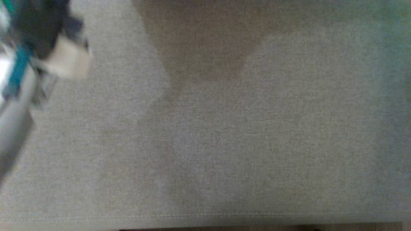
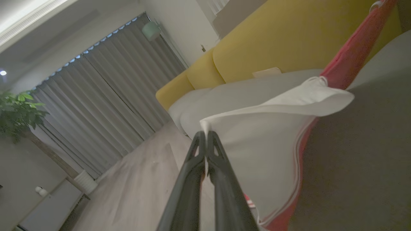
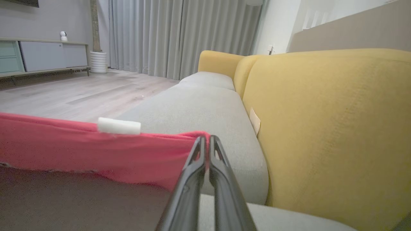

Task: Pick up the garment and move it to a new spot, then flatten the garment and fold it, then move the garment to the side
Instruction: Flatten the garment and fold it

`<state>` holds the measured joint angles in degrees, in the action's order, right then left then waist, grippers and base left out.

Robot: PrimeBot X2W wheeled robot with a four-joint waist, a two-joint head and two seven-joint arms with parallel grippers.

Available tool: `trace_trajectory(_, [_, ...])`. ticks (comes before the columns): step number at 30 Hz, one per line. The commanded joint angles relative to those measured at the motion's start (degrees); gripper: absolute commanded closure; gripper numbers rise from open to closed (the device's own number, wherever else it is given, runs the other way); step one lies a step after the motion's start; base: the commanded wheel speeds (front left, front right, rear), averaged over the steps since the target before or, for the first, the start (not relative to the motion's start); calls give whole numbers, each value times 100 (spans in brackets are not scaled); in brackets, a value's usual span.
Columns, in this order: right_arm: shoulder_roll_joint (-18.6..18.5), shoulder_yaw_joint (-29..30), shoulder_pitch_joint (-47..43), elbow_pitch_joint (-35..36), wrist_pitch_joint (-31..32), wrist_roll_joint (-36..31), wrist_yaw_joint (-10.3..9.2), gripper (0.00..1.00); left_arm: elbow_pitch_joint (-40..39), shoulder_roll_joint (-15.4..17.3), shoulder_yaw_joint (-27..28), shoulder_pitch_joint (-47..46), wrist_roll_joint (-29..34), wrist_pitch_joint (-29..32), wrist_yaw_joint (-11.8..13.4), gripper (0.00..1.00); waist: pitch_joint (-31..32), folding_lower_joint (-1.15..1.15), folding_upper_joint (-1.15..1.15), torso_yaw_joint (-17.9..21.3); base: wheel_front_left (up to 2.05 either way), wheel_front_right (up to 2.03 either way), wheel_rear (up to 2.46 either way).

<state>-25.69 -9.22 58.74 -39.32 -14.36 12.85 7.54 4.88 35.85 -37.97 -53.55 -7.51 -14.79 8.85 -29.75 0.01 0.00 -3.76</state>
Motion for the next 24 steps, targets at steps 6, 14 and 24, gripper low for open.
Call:
trace_trajectory(6, [-10,399,-1982,999,-33,307,-5,100,-579,299,516,1763,-311,-20,274,100,767,-1,0,-19,0,0,0])
trace_trajectory(14, [350,1070,-3909,1909,201,271,-5,100,-618,312,239,3349,-114,-20,243,100,1439,-1,0,-108,0,0,0])
trace_trajectory(24, [892,1746,-5796,3227,734,113,-5,100,-494,180,377,4561,-475,-20,278,100,1840,-1,0,-129,0,0,0])
